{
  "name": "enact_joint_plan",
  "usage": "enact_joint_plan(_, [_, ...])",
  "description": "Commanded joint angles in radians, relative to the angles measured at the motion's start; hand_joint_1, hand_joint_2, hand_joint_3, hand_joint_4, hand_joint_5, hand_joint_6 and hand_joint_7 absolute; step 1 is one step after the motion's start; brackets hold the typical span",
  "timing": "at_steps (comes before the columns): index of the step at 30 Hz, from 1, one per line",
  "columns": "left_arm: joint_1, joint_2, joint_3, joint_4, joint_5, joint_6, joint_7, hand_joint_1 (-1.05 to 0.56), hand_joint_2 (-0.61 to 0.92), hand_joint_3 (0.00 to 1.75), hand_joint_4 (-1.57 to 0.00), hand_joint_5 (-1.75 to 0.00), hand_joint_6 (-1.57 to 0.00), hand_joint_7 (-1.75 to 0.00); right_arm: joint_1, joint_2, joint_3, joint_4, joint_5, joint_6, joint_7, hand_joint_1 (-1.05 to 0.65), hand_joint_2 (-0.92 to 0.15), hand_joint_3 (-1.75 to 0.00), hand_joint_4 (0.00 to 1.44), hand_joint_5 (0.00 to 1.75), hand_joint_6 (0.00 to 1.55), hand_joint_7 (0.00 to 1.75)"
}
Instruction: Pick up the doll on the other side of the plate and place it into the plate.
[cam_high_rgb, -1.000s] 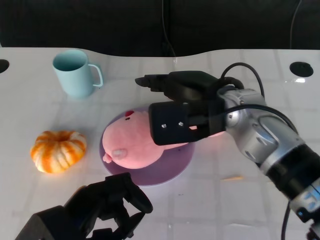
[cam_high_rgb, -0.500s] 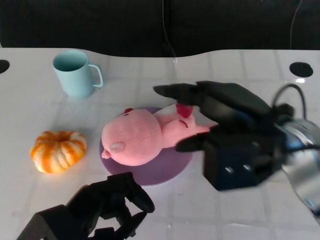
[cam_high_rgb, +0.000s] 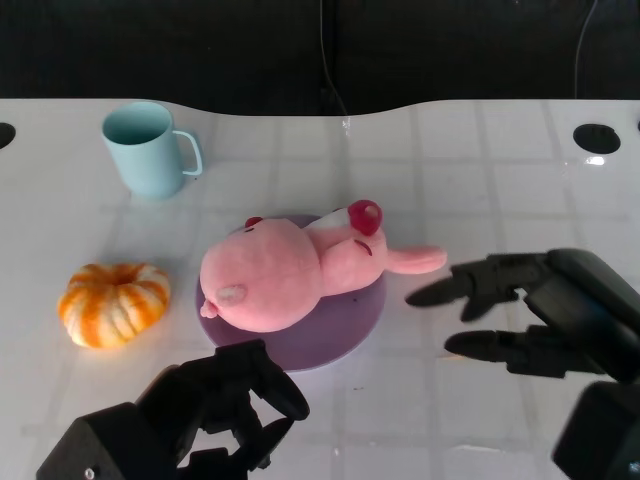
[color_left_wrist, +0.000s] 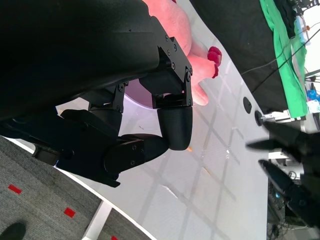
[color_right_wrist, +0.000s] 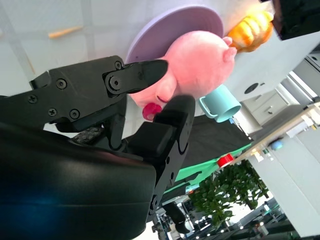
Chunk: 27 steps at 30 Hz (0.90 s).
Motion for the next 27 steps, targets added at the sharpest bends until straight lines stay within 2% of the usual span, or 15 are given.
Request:
enact_joint_plan(1, [0.0, 0.007, 0.007, -0.003, -0.001, 0.007, 0.008, -0.24, 0.83, 0.64, -0.59, -1.75, -0.62, -1.33, 0.065, -0.016, -0.035, -0.056, 0.021, 0.003, -0.007, -0.06, -0.89, -0.1, 0.83, 1.25, 1.02, 0.46])
enact_joint_plan(2, [0.0, 0.006, 0.007, -0.004, -0.001, 0.009, 0.009, -0.23, 0.83, 0.64, -0.59, -1.75, -0.62, -1.33, 0.083, -0.019, -0.041, -0.075, 0.017, 0.013, -0.006, -0.06, -0.84, -0.21, 0.82, 1.33, 1.0, 0.57])
enact_joint_plan(3, [-0.001, 0.007, 0.008, -0.003, -0.002, 0.01, 0.008, -0.23, 0.83, 0.64, -0.59, -1.75, -0.62, -1.33, 0.106, -0.021, -0.05, -0.095, 0.015, 0.022, -0.004, -0.04, -0.7, -0.49, 0.81, 1.41, 0.95, 0.71])
enact_joint_plan(4, [-0.001, 0.008, 0.008, -0.004, -0.001, 0.013, 0.008, -0.23, 0.83, 0.64, -0.59, -1.75, -0.62, -1.33, 0.124, -0.022, -0.057, -0.111, 0.014, 0.029, -0.003, -0.02, -0.61, -0.67, 0.81, 1.46, 0.93, 0.79])
enact_joint_plan(6, [-0.002, 0.01, 0.009, -0.004, 0.0, 0.015, 0.008, -0.23, 0.84, 0.63, -0.58, -1.75, -0.62, -1.33, 0.166, -0.019, -0.07, -0.154, 0.008, 0.062, 0.003, 0.01, -0.52, -0.91, 0.83, 1.53, 0.92, 0.9])
enact_joint_plan(8, [-0.003, 0.011, 0.012, -0.005, -0.003, 0.018, 0.007, -0.24, 0.84, 0.63, -0.58, -1.75, -0.62, -1.33, 0.202, -0.013, -0.075, -0.195, 0.0, 0.096, 0.002, 0.04, -0.45, -1.12, 0.87, 1.56, 0.92, 0.99])
enact_joint_plan(11, [-0.005, 0.013, 0.017, -0.006, -0.009, 0.017, 0.002, -0.24, 0.84, 0.63, -0.58, -1.75, -0.62, -1.33, 0.242, 0.002, -0.072, -0.208, -0.015, 0.101, -0.022, 0.09, -0.38, -1.28, 0.92, 1.58, 0.92, 1.07])
enact_joint_plan(12, [-0.006, 0.014, 0.019, -0.004, -0.011, 0.015, 0.0, -0.23, 0.84, 0.63, -0.58, -1.75, -0.62, -1.33, 0.251, 0.008, -0.071, -0.201, -0.019, 0.096, -0.034, 0.13, -0.34, -1.36, 0.93, 1.64, 0.91, 1.15])
enact_joint_plan(16, [-0.006, 0.021, 0.025, 0.009, -0.013, -0.007, -0.005, -0.23, 0.84, 0.63, -0.59, -1.75, -0.62, -1.34, 0.258, 0.022, -0.063, -0.137, -0.07, 0.063, -0.101, 0.13, -0.26, -1.47, 0.92, 1.74, 0.89, 1.3])
enact_joint_plan(27, [0.003, 0.019, 0.026, 0.022, -0.013, -0.024, -0.001, -0.22, 0.84, 0.62, -0.59, -1.75, -0.63, -1.32, 0.239, 0.023, -0.052, -0.045, -0.084, 0.049, -0.122, 0.12, -0.24, -1.46, 0.91, 1.75, 0.87, 1.36])
